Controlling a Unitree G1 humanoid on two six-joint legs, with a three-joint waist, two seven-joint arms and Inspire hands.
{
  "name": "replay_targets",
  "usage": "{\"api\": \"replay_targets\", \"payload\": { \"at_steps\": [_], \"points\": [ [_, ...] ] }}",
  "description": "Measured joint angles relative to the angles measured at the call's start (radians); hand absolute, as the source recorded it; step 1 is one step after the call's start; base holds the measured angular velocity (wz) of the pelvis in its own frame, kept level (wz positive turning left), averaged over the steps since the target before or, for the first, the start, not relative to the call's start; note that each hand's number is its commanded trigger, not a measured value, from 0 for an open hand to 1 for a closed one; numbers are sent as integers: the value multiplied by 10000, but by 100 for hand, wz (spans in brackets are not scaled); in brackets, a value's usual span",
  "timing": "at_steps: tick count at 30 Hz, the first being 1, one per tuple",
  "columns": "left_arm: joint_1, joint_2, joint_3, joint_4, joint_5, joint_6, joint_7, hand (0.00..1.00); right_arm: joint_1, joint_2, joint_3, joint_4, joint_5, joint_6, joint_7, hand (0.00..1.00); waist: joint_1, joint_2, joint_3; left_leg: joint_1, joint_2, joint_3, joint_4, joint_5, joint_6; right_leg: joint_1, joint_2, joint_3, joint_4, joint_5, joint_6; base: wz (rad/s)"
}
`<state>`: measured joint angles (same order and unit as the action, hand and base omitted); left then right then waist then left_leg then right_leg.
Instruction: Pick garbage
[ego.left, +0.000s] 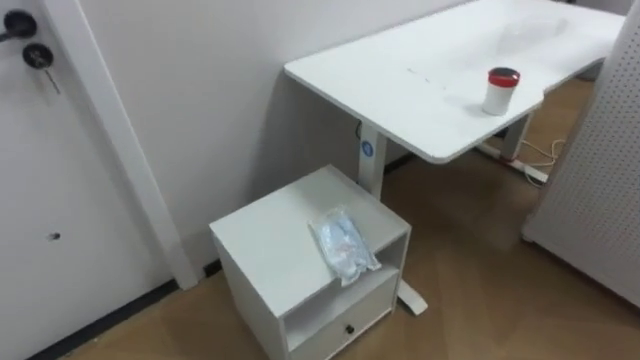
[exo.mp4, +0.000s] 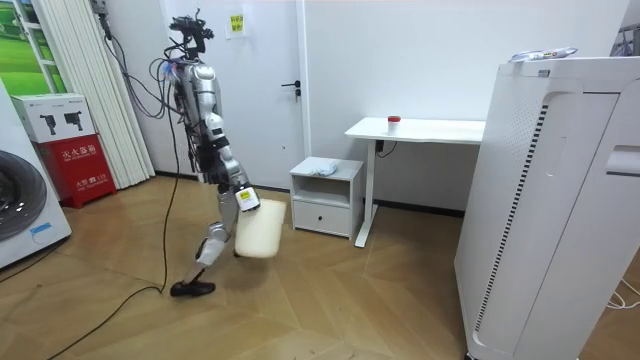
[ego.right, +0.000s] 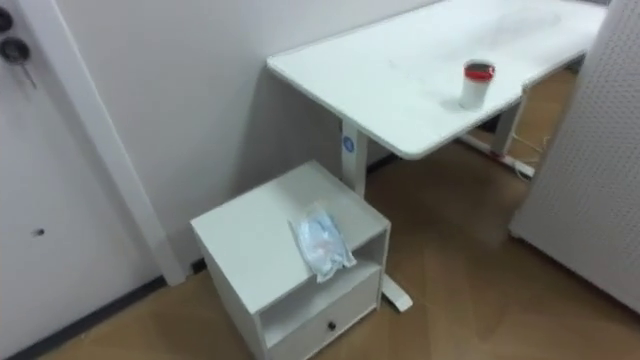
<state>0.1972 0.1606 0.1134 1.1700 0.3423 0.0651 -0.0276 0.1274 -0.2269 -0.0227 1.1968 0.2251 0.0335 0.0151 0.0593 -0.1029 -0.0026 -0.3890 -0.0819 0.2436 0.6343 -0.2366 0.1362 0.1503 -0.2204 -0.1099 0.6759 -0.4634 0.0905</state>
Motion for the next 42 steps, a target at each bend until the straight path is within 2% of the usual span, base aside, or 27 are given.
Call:
{"api": "replay_targets", "payload": {
  "at_steps": [1, 2, 3, 4, 5, 6, 7, 8, 10, 11, 12, 13, 14, 15, 16, 18, 20, 24, 26, 32, 33, 37, 39, 41, 42],
  "points": [
    [-161, 32, -31, 5, -109, -63, 191, 0, -29, -9, 1, -25, 30, -123, -65, 100, -38, 13, 25, 291, -100, 8, 9, -221, 79, -363, -235, -55, 1178, 663, -32, 0],
    [-263, 61, -118, 3, -143, -90, 305, 0, -73, -8, 6, -25, 46, -180, -86, 100, -28, 53, 30, 428, -111, -17, -5, -316, 110, -554, -270, -65, 1670, 1101, -59, 0],
    [-511, 146, -280, -3, -161, -223, 553, 0, -168, 10, 18, -56, 51, -289, -82, 100, 10, 90, 40, 647, -102, -72, -93, -500, 160, -1022, -320, -16, 2567, 2092, -180, -4],
    [-756, 204, -379, -16, -154, -354, 819, 0, -324, 58, 21, -145, 19, -353, -59, 100, 44, 246, 13, 830, -57, -166, -239, -638, 234, -1528, -331, -66, 3230, 2614, -239, -13],
    [-897, 215, -381, -25, -148, -415, 955, 0, -443, 93, 27, -201, 6, -360, -56, 100, 66, 263, 59, 953, -5, -178, -342, -669, 236, -1864, -349, -126, 3480, 2522, -270, -19],
    [-1064, 251, -415, -73, -157, -520, 1182, 0, -622, 153, 125, -317, -17, -419, -37, 100, 5, 330, 116, 1138, 97, -212, -586, -670, 207, -2609, -345, -384, 3890, 2130, -356, -14],
    [-1218, 260, -485, -220, -223, -599, 1352, 0, -695, 166, 253, -437, 0, -581, -35, 100, -31, 465, 116, 1246, 262, -279, -759, -626, 129, -3299, -117, -633, 3774, 1756, -415, -7],
    [-1268, 272, -528, -342, -245, -644, 1431, 0, -730, 180, 333, -483, 17, -629, -58, 100, -28, 499, 118, 1310, 346, -292, -854, -616, 108, -3621, 26, -681, 3555, 1611, -422, 0],
    [-1476, 358, -783, -625, -451, -906, 1740, 0, -855, 220, 504, -641, 18, -733, -67, 100, -84, 577, 137, 1551, 544, -461, -1254, -560, 21, -4349, 594, -666, 1464, 1359, -468, 8],
    [-1489, 366, -798, -643, -539, -964, 1761, 0, -879, 248, 531, -645, 12, -778, -67, 100, -91, 580, 133, 1609, 549, -532, -1397, -535, -16, -4390, 722, -643, 749, 1370, -483, 19],
    [-1499, 366, -851, -755, -667, -1056, 1800, 0, -885, 278, 650, -643, 12, -896, -63, 100, -173, 574, 131, 1780, 565, -603, -1632, -505, -65, -4387, 913, -575, -775, 1543, -552, 22],
    [-1531, 359, -1015, -766, -812, -1164, 1942, 0, -914, 283, 819, -636, 11, -1047, -35, 100, -270, 589, 132, 1943, 567, -668, -1825, -495, -119, -4323, 1105, -527, -1792, 2243, -635, 25],
    [-1515, 351, -1111, -767, -884, -1178, 1974, 0, -898, 297, 901, -622, 13, -1110, -13, 100, -311, 614, 95, 2034, 571, -706, -1926, -492, -162, -4217, 1202, -520, -2033, 2697, -721, 25],
    [-1540, 309, -1304, -799, -948, -1200, 2018, 0, -911, 311, 1026, -575, 13, -1220, -11, 100, -372, 698, 50, 2149, 662, -799, -2106, -489, -253, -3979, 1372, -566, -2449, 2842, -777, 11],
    [-1602, 307, -1366, -812, -937, -1306, 2065, 0, -1055, 311, 1181, -382, 14, -1293, 2, 100, -267, 756, 70, 2221, 728, -820, -2217, -463, -342, -3872, 1505, -584, -2685, 2911, -821, 0],
    [-1682, 289, -1375, -820, -926, -1471, 2144, 0, -1206, 315, 1263, -249, 6, -1408, 23, 100, -269, 845, 147, 2235, 792, -830, -2259, -440, -380, -3771, 1523, -593, -2879, 2923, -836, -2],
    [-1730, 287, -1416, -820, -950, -1642, 2276, 0, -1366, 281, 1568, -103, 8, -1497, 31, 100, -276, 862, 140, 2289, 807, -829, -2454, -392, -459, -3775, 1561, -574, -2981, 2921, -839, -6],
    [-2222, 262, -1652, -835, -925, -2027, 2660, 0, -1918, 272, 1983, 336, -29, -1656, 112, 100, -363, 827, 234, 2164, 841, -855, -2593, -374, -490, -3964, 1611, -628, -2992, 2909, -857, 0],
    [-2473, 228, -1725, -961, -842, -2181, 2947, 0, -2097, 263, 1984, 529, -29, -1714, 90, 100, -489, 862, 255, 1994, 838, -896, -2543, -375, -490, -4093, 1583, -708, -2976, 2909, -858, 12],
    [-3634, 177, -1817, -1207, -730, -2616, 3949, 0, -2531, 252, 2195, 572, -35, -1938, -136, 100, -556, 1104, 414, 1086, 716, -887, -2233, -375, -490, -5245, 1505, -506, -2395, 2885, -895, -13],
    [-3841, 180, -1831, -1214, -764, -2725, 4114, 0, -2599, 253, 2288, 578, -28, -1976, -182, 100, -577, 1165, 440, 920, 685, -886, -2182, -375, -489, -5449, 1492, -356, -2315, 2883, -898, -19],
    [-4946, 267, -2164, -1177, -1146, -2827, 4577, 0, -2982, 254, 2639, 557, 210, -2139, -377, 100, -900, 1288, 536, -40, 674, -755, -1585, -377, -486, -6423, 1346, -292, -1721, 2872, -915, 2],
    [-5292, 300, -2163, -1161, -1139, -2946, 4759, 0, -3039, 241, 2713, 521, 289, -2247, -475, 100, -984, 1297, 574, -253, 700, -630, -1384, -384, -475, -6626, 1320, -269, -1600, 2843, -963, -10],
    [-5536, 363, -2165, -1161, -1141, -3087, 5035, 0, -3073, 189, 2780, 404, 355, -2315, -579, 100, -1130, 1366, 636, -488, 706, -584, -1180, -416, -430, -6911, 1305, -163, -1342, 2833, -986, -8],
    [-5713, 397, -2172, -1153, -1137, -3139, 5182, 0, -3134, 122, 2779, 398, 413, -2357, -597, 100, -1269, 1435, 697, -651, 730, -576, -1056, -523, -377, -7126, 1322, -85, -1161, 2829, -1012, -5]
  ]
}}
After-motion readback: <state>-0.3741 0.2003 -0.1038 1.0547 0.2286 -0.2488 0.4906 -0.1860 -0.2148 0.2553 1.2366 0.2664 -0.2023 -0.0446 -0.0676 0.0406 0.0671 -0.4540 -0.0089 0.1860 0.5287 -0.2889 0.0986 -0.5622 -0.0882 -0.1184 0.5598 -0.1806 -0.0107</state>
